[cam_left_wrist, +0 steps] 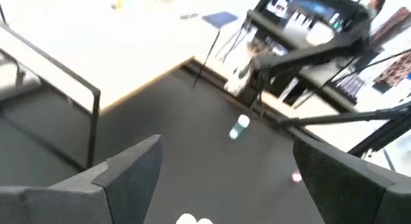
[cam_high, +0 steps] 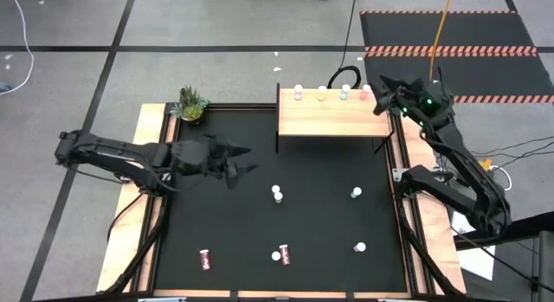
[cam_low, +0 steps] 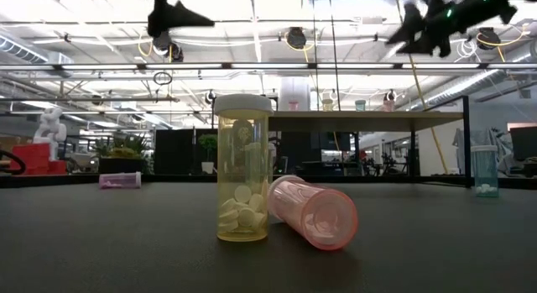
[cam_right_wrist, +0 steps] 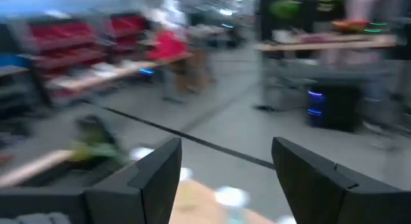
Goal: Pick and place medicine bottles onto shelf by color
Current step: Put the top left violet pill bottle on the shelf aligned with the other violet pill bottle
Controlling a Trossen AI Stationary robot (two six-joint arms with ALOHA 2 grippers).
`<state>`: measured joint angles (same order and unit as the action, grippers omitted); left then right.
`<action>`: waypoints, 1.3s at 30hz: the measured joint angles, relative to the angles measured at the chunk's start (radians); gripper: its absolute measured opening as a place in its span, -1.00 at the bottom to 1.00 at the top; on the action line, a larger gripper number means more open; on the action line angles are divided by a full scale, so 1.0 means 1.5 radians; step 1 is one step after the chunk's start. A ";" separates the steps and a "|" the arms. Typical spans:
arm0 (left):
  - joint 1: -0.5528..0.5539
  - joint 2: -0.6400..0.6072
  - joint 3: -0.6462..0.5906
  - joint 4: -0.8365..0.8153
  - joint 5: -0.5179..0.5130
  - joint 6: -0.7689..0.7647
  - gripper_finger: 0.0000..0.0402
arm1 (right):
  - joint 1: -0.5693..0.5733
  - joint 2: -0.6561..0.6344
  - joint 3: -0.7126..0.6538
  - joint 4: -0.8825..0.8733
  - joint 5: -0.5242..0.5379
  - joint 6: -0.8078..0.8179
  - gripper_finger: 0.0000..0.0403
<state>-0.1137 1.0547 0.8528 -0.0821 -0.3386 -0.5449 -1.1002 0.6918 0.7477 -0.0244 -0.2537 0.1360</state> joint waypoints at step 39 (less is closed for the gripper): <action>0.281 0.143 0.001 -0.551 0.100 0.058 0.14 | 0.791 0.160 0.162 -0.154 0.413 0.041 -0.10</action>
<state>0.3076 1.2698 0.8540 -0.9084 -0.1879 -0.4573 0.0864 0.9322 0.9913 -0.2547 0.3660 0.1975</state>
